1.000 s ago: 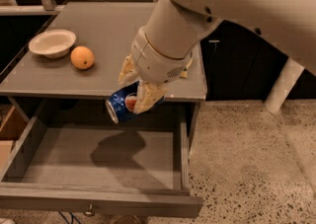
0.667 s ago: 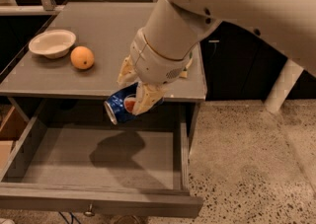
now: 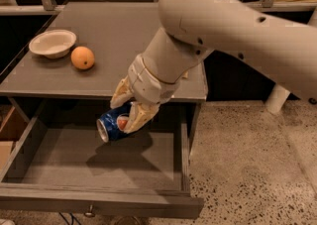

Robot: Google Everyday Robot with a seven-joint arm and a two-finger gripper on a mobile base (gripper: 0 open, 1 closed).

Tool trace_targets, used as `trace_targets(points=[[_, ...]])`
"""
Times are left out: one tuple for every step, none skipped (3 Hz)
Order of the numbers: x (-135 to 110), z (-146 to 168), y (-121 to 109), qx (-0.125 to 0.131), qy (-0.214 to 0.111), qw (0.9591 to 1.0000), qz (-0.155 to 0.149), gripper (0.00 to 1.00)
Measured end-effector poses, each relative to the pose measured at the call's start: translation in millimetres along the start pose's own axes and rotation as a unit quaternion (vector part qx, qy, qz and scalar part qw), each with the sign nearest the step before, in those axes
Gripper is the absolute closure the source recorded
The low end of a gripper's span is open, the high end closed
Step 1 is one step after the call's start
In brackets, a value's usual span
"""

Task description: Place pepsi can into top drawer

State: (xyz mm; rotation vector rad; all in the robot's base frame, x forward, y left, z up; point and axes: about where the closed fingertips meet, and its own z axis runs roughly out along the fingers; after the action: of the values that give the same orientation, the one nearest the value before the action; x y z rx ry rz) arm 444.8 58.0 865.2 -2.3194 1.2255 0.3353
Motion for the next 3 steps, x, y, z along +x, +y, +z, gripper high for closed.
trace_targets(points=[[0, 32, 10, -0.008, -0.035, 0.9993, 0.013, 1.0], [0, 50, 19, -0.016, -0.056, 0.9981, 0.02, 1.0], [-2, 65, 25, -0.039, -0.084, 0.9954, 0.026, 1.0]])
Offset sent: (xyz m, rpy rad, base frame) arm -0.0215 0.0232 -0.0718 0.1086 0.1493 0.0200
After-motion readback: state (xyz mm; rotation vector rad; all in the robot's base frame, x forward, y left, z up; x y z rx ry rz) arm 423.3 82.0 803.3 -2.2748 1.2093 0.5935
